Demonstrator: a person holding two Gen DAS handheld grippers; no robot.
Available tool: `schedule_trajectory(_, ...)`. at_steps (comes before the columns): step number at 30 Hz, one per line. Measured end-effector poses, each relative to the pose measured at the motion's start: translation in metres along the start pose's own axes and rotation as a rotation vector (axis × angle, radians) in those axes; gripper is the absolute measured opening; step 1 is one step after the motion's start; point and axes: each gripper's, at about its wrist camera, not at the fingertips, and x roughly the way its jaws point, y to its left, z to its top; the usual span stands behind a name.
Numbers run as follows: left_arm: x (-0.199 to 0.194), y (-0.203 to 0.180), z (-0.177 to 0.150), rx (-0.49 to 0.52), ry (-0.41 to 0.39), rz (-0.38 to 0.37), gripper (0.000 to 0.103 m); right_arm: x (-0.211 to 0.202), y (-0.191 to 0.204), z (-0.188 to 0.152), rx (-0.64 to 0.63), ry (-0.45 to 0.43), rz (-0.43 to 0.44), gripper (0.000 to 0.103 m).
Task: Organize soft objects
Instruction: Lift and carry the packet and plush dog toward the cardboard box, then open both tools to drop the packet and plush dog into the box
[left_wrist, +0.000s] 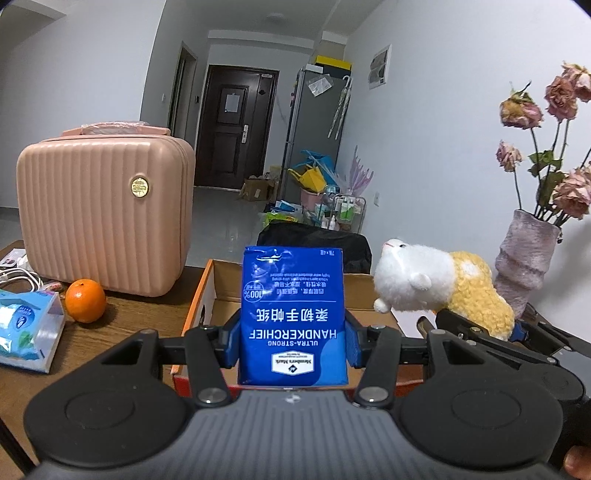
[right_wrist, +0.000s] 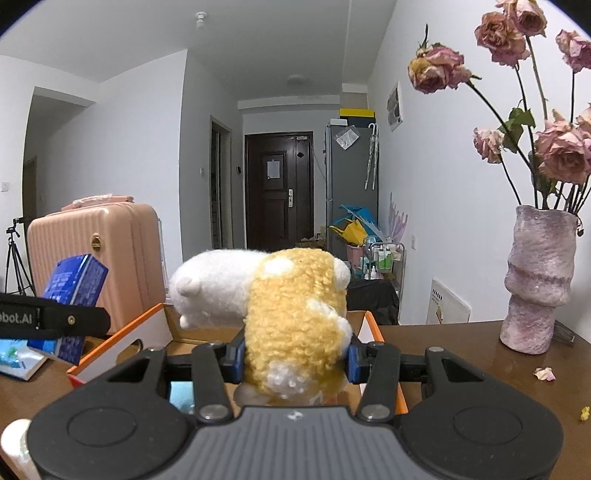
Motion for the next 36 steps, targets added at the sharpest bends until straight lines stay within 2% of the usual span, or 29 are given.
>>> schedule_trajectory(22, 0.077, 0.007, 0.008, 0.036, 0.055, 0.076, 0.052, 0.080, -0.009, 0.003, -0.015, 0.086, -0.035, 0.047)
schedule_trajectory(27, 0.089, 0.007, 0.005, 0.046, 0.085, 0.080, 0.053, 0.092, -0.010, -0.003, -0.020, 0.137, -0.033, 0.052)
schedule_trajectory(28, 0.091, 0.008, 0.004, 0.048, 0.095, 0.076, 0.057, 0.094, -0.011, -0.005, -0.015, 0.151, -0.033, 0.057)
schedule_trajectory(29, 0.093, 0.008, 0.003, 0.050, 0.106, 0.076, 0.062, 0.096, -0.012, -0.007, -0.014, 0.166, -0.031, 0.069)
schedule_trajectory(31, 0.091, 0.008, 0.001, 0.054, 0.103, 0.075, 0.079, 0.096, -0.015, -0.008, -0.002, 0.175, -0.042, 0.086)
schedule_trajectory(32, 0.090, 0.010, 0.002, 0.055, 0.093, 0.080, 0.082, 0.094, -0.016, -0.008, 0.006, 0.171, -0.048, 0.088)
schedule_trajectory(34, 0.087, 0.009, 0.002, 0.062, 0.076, 0.095, 0.099, 0.093, -0.019, -0.008, 0.018, 0.173, -0.055, 0.092)
schedule_trajectory(36, 0.083, 0.010, 0.002, 0.057, 0.059, 0.108, 0.103, 0.094, -0.022, -0.008, 0.036, 0.174, -0.064, 0.100)
